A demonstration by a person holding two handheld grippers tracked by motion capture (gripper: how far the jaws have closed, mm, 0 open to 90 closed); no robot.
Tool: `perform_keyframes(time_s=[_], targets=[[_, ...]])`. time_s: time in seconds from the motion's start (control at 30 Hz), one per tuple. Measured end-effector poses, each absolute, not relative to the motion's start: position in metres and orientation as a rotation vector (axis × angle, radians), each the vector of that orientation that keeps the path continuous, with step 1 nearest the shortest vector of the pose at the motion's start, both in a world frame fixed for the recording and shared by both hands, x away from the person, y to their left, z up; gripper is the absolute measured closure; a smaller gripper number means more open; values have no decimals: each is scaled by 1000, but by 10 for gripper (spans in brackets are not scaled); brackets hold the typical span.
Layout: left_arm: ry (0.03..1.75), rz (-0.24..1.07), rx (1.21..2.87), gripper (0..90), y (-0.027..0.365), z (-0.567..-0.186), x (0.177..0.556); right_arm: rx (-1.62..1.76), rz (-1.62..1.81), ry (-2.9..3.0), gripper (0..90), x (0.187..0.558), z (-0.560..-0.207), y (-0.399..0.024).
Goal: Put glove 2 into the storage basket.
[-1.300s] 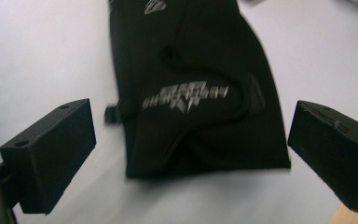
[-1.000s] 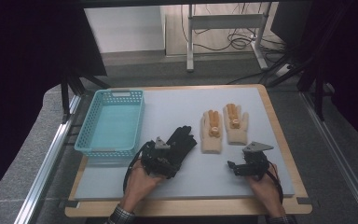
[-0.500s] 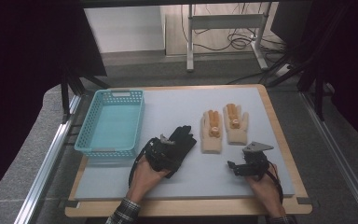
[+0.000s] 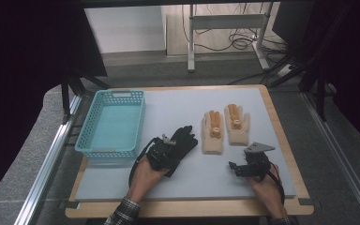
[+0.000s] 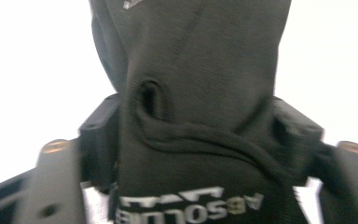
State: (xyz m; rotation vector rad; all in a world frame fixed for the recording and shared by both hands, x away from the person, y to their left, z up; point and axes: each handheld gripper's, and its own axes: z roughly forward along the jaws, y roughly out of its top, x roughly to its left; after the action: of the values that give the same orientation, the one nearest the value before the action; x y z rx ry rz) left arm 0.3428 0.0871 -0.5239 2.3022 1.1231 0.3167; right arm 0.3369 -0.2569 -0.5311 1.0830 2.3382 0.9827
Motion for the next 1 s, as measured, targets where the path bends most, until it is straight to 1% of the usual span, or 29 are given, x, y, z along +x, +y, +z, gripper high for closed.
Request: perform_keyframes(time_s=[0.03,0.07,0.13,0.3,0.37,0.53,1.0], targets=[[1123,317,2302,377,87,-524,343,1083,983,2338,156,337,-531,-257],[1114,329,2316,438,85,-521,343,1083,983,2338,156,337,-531,-257],[1106,333,2321,498,85,-519,343,1083,983,2338,156,337,-531,-257],[1082,335,2276,622,92,-517,342,1082,983,2338,156,337,-531,-257],[1078,318,2243,653,96,-517,343,1082,983,2338,155,337,-531,-257],[1085,358,2233,672,102,-510,346,1083,983,2339,155,337,-531,-257],[1092,432,2191,671,113,-471,356,1081,982,2340,155,337,-531,-257]])
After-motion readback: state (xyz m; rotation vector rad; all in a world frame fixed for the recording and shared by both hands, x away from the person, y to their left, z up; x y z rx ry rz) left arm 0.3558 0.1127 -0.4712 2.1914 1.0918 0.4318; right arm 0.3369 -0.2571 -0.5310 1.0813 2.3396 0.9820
